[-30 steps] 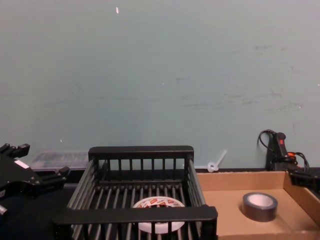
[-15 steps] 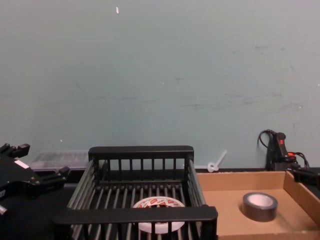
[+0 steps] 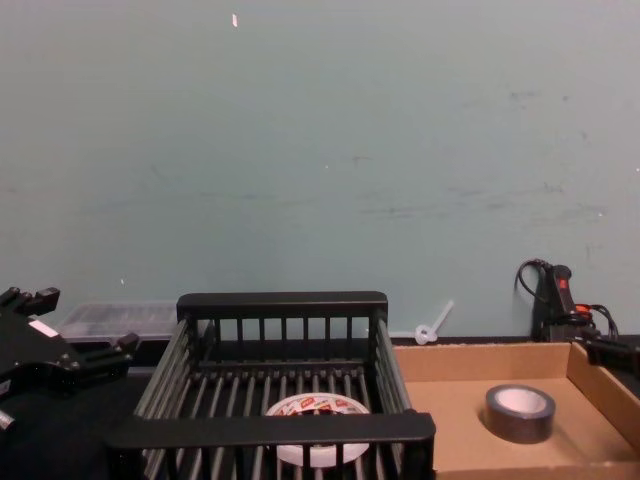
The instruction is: Pick up the white tape and place it into the black box , Pick up the silver tape and place it into the brown box.
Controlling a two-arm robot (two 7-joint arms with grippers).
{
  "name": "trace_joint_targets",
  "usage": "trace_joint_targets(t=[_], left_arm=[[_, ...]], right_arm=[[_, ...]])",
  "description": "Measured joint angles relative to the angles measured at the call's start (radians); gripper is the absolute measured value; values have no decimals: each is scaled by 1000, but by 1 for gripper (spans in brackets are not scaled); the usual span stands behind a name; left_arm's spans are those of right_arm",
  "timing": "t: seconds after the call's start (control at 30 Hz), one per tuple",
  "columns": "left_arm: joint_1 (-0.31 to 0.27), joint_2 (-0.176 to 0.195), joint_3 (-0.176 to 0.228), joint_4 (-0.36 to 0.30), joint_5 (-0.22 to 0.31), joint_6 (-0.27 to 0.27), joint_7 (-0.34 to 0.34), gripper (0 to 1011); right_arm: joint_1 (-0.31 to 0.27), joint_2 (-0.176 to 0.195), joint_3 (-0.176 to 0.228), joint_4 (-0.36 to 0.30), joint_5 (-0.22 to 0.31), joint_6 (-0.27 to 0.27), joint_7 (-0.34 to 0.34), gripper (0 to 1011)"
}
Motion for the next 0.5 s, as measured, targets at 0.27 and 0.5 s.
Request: trace_joint_targets(t=[0.27, 0.5], left_arm=[[0, 0, 0, 0, 0, 0, 0, 1001], [0, 0, 0, 0, 0, 0, 0, 1001]], right_arm=[[0, 0, -1, 0, 0, 0, -1, 1003], [0, 0, -1, 0, 0, 0, -1, 1002]])
